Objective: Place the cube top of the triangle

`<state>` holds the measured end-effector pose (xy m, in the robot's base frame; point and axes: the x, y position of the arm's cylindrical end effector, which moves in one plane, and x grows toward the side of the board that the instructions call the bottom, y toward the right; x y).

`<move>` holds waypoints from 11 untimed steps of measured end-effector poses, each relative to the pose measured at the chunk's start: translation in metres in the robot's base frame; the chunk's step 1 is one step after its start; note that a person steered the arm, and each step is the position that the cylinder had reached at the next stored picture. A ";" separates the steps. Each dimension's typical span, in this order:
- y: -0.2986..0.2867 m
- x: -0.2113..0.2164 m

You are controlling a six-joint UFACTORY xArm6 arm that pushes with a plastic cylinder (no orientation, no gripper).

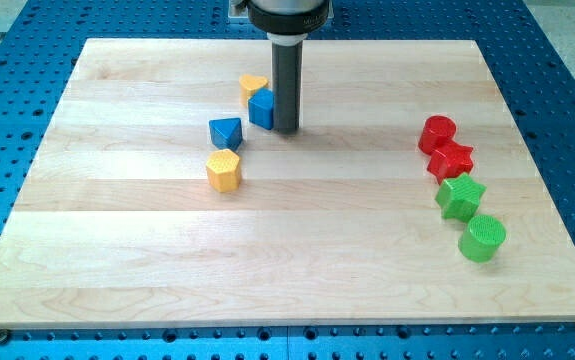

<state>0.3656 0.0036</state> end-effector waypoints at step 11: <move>0.021 -0.056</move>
